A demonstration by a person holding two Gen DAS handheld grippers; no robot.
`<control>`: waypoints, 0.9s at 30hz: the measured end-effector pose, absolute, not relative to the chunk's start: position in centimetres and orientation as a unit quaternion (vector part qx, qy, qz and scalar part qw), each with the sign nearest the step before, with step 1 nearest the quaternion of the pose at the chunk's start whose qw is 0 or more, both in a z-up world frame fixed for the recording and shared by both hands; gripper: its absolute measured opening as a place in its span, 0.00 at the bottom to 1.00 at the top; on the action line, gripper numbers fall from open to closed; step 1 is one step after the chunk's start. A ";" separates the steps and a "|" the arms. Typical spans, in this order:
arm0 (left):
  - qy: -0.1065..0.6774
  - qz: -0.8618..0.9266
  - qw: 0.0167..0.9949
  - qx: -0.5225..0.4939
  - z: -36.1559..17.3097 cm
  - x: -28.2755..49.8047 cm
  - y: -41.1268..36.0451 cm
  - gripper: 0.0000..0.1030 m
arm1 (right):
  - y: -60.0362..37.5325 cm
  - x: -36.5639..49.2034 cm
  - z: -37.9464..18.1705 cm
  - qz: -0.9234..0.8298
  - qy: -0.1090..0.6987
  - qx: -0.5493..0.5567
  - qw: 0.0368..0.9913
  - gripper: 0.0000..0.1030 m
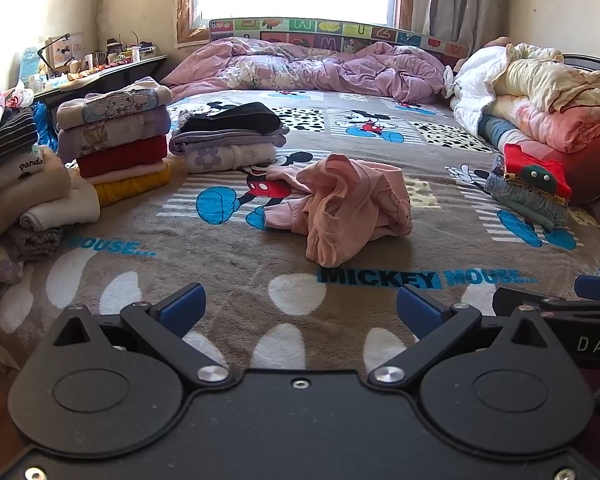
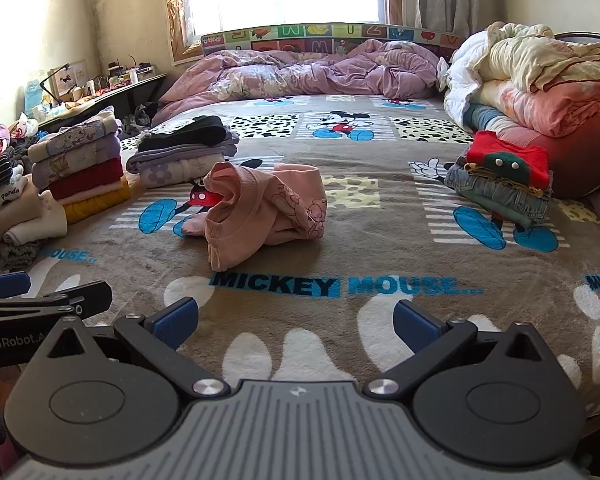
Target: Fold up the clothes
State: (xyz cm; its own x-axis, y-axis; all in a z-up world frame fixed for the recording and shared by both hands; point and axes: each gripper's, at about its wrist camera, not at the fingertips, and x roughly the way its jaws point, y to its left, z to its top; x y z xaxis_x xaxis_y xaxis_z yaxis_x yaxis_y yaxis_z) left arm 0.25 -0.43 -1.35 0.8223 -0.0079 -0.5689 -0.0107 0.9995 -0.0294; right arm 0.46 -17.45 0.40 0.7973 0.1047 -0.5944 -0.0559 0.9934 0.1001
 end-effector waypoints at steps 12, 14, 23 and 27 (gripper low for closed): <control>0.299 0.001 0.954 -0.018 -1.5 0.2 -0.2 1.00 | -17.1 0.5 0.4 0.043 0.315 0.037 0.947 1.00; 0.299 0.000 0.954 -0.018 -1.5 0.2 -0.2 1.00 | -17.1 0.4 0.4 0.044 0.315 0.037 0.947 1.00; 0.299 0.000 0.954 -0.018 -1.6 0.1 -0.2 1.00 | -16.9 0.4 0.4 0.045 0.315 0.034 0.947 1.00; 0.299 0.000 0.954 -0.019 -1.6 0.1 -0.3 1.00 | -17.0 0.4 0.4 0.045 0.314 0.035 0.948 1.00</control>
State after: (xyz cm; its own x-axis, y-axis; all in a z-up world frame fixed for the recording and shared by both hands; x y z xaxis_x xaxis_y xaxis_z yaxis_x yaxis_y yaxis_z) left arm 0.13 -0.26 -1.60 0.8218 -0.0109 -0.5697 -0.0114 0.9993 -0.0356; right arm 0.45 -16.98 0.43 0.7985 0.1068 -0.5924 -0.0627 0.9935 0.0946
